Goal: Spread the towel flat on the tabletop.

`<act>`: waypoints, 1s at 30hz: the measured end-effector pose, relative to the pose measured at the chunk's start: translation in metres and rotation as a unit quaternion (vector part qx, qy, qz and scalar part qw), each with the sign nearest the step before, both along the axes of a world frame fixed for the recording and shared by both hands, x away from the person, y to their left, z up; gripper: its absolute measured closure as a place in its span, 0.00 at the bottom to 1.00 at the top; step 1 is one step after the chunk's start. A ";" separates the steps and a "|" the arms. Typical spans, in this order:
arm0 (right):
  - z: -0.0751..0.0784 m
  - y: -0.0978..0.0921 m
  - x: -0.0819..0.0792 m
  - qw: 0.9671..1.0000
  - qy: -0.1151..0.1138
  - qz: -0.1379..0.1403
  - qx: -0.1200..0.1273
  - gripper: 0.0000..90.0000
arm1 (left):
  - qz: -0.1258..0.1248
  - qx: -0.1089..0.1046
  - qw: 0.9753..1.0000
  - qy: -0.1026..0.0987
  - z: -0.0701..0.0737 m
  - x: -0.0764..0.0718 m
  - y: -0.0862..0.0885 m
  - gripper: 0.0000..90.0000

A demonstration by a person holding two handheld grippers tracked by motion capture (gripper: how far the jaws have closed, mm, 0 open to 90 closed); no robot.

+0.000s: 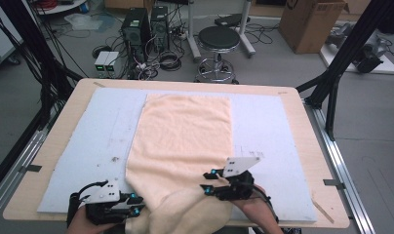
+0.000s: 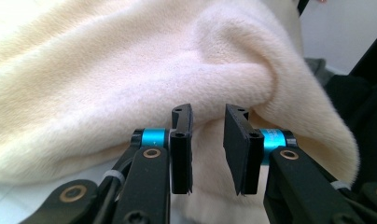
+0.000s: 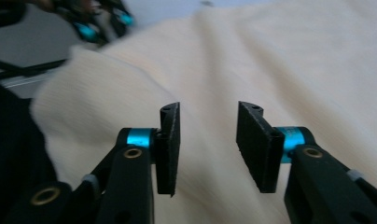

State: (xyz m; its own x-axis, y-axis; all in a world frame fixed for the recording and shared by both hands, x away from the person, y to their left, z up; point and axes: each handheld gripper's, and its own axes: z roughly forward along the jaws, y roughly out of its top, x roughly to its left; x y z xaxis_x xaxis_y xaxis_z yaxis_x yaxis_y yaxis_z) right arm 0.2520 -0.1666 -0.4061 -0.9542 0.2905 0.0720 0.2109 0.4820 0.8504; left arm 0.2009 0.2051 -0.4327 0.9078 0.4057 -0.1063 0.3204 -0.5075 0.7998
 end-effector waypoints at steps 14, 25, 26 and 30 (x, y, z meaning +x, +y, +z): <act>-0.019 0.069 -0.025 0.985 0.007 0.158 -0.065 0.93 | 0.001 0.025 1.000 0.008 -0.008 0.013 -0.006 0.74; 0.010 0.006 -0.021 0.995 -0.022 0.080 -0.060 0.92 | 0.023 0.009 0.999 0.021 -0.007 0.023 -0.008 0.74; 0.007 0.004 -0.018 0.995 -0.021 0.073 -0.066 0.92 | 0.020 0.005 1.000 0.023 -0.006 0.023 -0.010 0.74; -0.011 0.001 -0.009 0.996 0.000 0.047 -0.076 0.92 | -0.006 -0.007 1.000 0.014 -0.002 0.018 -0.023 0.75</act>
State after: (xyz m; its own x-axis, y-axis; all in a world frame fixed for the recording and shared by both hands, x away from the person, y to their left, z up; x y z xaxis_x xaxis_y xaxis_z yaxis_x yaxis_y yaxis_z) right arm 0.2435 -0.1658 -0.4171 -0.9778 0.2070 0.0331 0.1579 0.6233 0.7659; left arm 0.2188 0.1818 -0.4345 0.9092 0.3931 -0.1373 0.3370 -0.5011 0.7971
